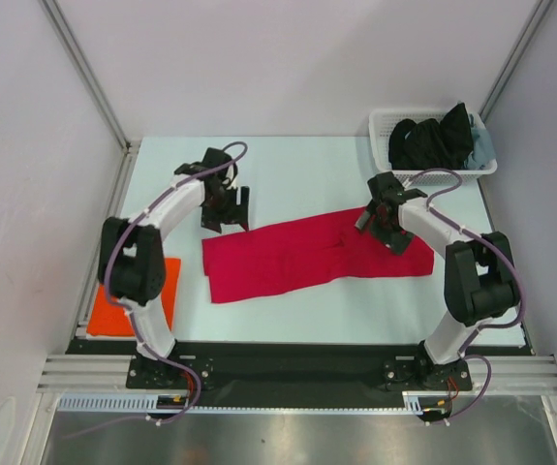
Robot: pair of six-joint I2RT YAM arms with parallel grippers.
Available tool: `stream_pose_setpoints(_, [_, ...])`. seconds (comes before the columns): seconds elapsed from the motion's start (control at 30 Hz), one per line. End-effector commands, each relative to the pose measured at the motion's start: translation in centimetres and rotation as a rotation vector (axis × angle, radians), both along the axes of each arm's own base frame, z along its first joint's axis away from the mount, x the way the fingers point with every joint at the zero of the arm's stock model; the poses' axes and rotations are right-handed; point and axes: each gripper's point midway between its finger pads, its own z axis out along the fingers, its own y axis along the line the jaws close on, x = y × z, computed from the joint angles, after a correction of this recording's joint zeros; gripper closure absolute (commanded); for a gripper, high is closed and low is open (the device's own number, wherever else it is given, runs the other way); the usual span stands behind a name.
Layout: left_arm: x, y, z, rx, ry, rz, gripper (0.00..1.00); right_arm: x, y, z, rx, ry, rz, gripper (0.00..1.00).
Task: Fold and stack the t-shirts
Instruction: Fold the tshirt
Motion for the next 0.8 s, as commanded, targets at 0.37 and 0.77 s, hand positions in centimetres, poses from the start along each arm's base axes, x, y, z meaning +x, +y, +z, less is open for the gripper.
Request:
stream_pose_setpoints(0.37, [4.9,2.0,-5.6,0.177,0.114,-0.102,0.18,4.9,-1.6,-1.5,-0.050,-0.067,-0.073,0.00])
stream_pose_setpoints(0.77, [2.6,1.4,-5.7,0.120,0.093,-0.101,0.19,5.9,-0.2,-2.6,-0.050,-0.058,-0.008,0.00])
